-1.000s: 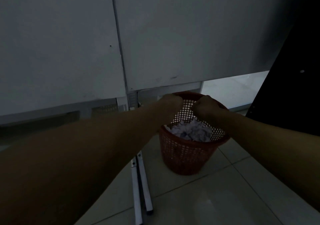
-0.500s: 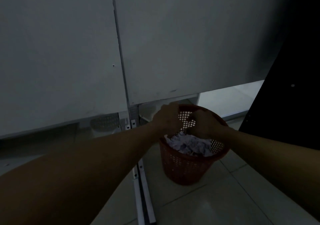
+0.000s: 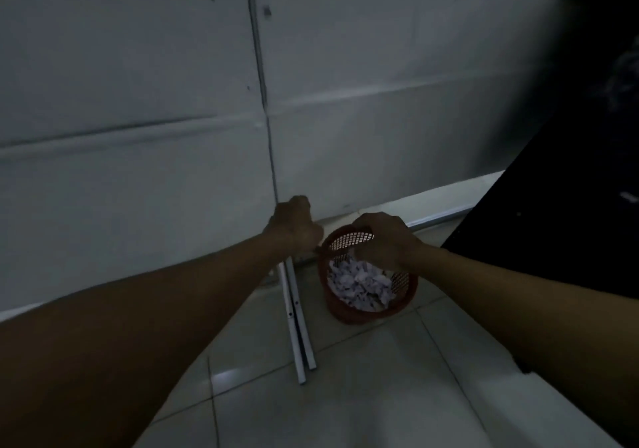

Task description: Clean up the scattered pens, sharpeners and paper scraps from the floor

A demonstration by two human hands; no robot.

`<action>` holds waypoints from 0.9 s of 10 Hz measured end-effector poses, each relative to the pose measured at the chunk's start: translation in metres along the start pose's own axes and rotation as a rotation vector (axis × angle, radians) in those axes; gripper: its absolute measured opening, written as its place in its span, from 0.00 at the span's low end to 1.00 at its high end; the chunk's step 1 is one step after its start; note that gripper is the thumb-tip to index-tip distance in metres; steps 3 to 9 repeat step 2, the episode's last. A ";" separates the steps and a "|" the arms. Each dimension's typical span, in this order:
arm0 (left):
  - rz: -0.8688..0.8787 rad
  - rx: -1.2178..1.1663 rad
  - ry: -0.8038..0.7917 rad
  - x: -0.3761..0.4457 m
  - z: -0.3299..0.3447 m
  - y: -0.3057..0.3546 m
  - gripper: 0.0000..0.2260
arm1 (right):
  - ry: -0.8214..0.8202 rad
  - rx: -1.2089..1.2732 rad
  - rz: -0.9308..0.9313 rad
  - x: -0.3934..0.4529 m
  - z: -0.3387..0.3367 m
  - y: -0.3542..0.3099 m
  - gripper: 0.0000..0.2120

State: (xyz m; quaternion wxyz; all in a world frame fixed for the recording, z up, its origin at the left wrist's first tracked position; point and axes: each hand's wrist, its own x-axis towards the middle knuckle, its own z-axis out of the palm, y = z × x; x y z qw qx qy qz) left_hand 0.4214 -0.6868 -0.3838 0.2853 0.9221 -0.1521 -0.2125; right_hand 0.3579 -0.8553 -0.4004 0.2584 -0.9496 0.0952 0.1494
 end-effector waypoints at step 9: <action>-0.114 -0.004 -0.047 -0.088 -0.141 0.061 0.25 | -0.078 0.091 0.021 -0.065 -0.121 -0.103 0.30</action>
